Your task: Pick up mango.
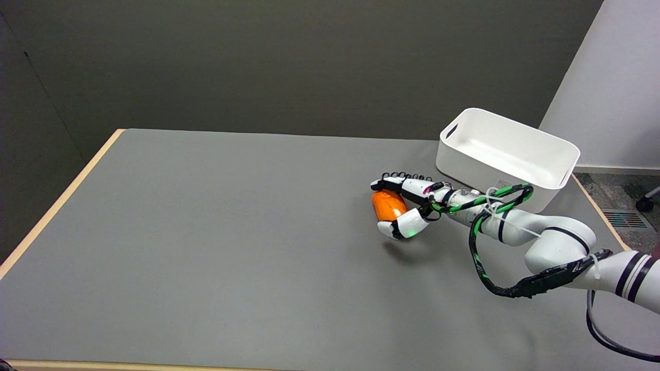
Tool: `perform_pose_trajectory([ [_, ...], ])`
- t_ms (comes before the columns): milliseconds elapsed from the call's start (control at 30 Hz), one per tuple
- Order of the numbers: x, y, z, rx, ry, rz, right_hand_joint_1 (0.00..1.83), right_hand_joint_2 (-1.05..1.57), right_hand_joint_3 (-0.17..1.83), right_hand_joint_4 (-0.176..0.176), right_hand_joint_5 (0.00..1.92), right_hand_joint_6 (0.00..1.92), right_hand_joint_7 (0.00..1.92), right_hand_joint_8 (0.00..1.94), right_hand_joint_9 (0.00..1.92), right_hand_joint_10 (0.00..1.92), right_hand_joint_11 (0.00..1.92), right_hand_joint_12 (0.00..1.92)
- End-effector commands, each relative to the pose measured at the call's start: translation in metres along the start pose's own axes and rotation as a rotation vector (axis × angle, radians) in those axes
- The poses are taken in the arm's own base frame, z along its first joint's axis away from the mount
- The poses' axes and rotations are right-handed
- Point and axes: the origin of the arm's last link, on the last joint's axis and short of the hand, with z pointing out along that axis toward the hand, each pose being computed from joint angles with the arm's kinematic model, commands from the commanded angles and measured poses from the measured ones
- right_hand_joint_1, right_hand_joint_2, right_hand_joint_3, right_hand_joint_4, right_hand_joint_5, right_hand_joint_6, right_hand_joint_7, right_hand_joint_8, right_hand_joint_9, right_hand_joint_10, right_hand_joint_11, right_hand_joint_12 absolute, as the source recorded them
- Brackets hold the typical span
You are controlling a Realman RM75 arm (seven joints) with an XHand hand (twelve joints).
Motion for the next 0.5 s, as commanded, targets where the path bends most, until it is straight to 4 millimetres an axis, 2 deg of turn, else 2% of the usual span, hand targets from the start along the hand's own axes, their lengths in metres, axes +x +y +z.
perform_pose_trajectory([
  [33, -0.0009, -0.0033, 0.0015, 0.032, 0.03, -0.011, 0.86, 0.58, 0.94, -0.006, 0.12, 0.31, 0.14, 0.28, 0.0, 0.4, 0.0, 0.85],
  [100, 0.0005, -0.0036, 0.0015, 0.043, 0.044, -0.023, 0.88, 0.63, 1.02, -0.023, 0.14, 0.39, 0.23, 0.39, 0.07, 0.67, 0.04, 1.17],
  [133, 0.0008, -0.0038, 0.0015, 0.047, 0.049, -0.034, 0.93, 0.63, 1.01, -0.028, 0.17, 0.39, 0.26, 0.4, 0.12, 0.72, 0.09, 1.26],
  [267, 0.0018, -0.0039, 0.0011, 0.057, 0.061, -0.035, 1.03, 0.65, 1.0, -0.037, 0.21, 0.42, 0.35, 0.45, 0.25, 0.85, 0.25, 1.47],
  [333, 0.0018, -0.0038, 0.0008, 0.062, 0.066, -0.035, 1.07, 0.68, 1.01, -0.041, 0.23, 0.46, 0.43, 0.54, 0.36, 0.98, 0.39, 1.64],
  [400, 0.0026, -0.0053, 0.001, 0.073, 0.077, -0.032, 1.1, 0.71, 0.99, -0.044, 0.24, 0.49, 0.47, 0.64, 0.42, 1.05, 0.4, 1.72],
  [467, 0.0035, -0.0068, 0.001, 0.083, 0.087, -0.042, 1.16, 0.81, 0.9, -0.045, 0.27, 0.67, 0.54, 1.0, 0.55, 1.25, 0.4, 1.92],
  [500, 0.0042, -0.0081, 0.001, 0.09, 0.094, -0.054, 1.2, 0.9, 0.74, -0.047, 0.27, 0.71, 0.57, 1.15, 0.55, 1.29, 0.4, 1.92],
])
